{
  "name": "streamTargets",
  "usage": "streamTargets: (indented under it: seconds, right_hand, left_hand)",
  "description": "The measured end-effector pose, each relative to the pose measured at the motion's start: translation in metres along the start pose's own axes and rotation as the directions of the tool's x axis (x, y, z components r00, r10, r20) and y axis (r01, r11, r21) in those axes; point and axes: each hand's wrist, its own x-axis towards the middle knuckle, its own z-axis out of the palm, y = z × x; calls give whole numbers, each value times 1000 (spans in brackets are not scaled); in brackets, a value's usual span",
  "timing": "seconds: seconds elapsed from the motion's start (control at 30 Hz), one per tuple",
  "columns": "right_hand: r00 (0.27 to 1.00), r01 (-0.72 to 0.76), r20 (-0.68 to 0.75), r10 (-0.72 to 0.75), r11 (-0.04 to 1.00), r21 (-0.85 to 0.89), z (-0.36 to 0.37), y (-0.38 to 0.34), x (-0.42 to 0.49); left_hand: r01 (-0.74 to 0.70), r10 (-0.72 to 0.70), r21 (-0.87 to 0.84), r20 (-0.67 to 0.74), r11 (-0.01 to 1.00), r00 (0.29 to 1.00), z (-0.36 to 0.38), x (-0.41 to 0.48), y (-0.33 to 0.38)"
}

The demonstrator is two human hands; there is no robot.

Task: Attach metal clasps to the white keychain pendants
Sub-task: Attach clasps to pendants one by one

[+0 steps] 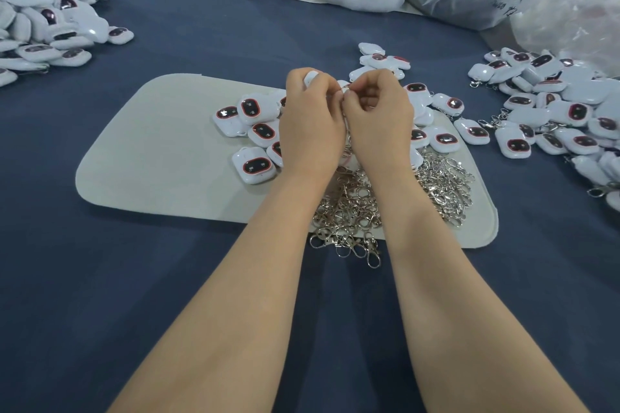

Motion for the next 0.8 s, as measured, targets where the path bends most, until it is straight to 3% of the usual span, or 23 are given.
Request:
streamTargets:
  seconds: [0.37,0.6,0.8]
  right_hand:
    - [995,66,75,-63,997,-36,-2,1,-1]
    - [999,-35,44,30,993,115,1,2,0]
    - [998,-44,48,37,988,146,2,2,0]
  left_hand:
    - [23,-23,21,-3,1000,1000,-3,1,0]
    - [-8,7,-29,-23,1000,1000,-3,1,0]
    - [-2,1,-24,-39,1000,999,-3,0,1]
